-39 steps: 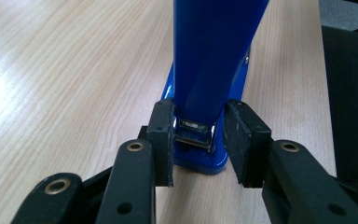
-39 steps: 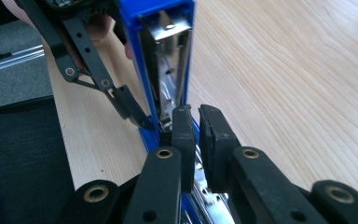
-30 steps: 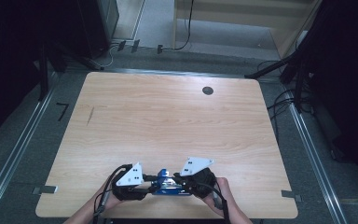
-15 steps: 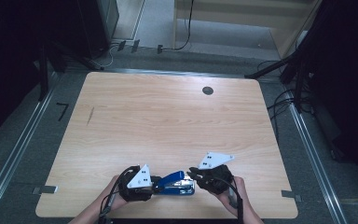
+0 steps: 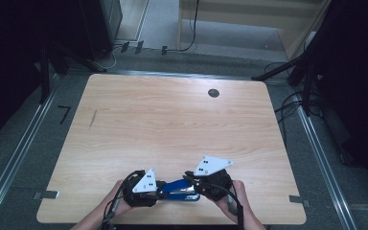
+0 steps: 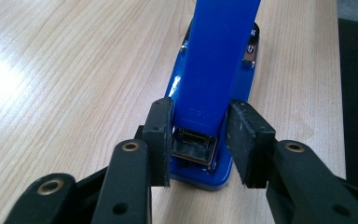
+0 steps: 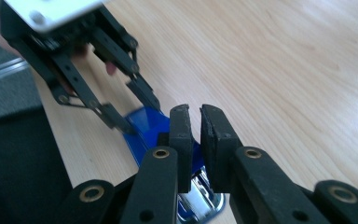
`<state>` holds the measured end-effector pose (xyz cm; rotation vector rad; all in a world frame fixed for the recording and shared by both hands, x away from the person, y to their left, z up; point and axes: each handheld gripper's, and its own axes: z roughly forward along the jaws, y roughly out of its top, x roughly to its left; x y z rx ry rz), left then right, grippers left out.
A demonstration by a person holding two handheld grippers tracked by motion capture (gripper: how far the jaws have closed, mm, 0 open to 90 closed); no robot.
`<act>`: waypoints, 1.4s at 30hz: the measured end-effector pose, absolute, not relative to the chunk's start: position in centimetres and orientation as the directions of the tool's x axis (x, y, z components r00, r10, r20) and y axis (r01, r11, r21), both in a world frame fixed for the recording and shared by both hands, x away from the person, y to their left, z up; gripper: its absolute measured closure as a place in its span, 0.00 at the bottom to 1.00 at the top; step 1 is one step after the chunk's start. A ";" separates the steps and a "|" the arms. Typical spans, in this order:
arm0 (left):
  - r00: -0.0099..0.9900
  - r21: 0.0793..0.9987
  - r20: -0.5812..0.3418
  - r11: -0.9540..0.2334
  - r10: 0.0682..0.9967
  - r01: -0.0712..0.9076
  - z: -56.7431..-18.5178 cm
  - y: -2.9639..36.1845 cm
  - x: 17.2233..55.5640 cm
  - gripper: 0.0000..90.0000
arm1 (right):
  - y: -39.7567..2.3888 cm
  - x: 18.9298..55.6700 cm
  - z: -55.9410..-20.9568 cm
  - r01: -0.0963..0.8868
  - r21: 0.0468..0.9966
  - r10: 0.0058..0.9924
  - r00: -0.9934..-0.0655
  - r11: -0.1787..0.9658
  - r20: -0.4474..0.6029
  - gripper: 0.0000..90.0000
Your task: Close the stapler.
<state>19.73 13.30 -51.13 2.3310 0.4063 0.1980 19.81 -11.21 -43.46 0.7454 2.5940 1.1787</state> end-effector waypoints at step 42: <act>0.800 0.711 -0.011 -0.558 0.600 0.429 -50.2 17.6 21.7 0.15 | -13.4 21.1 -46.4 0.457 0.701 0.593 -0.803 0.547 0.062 0.53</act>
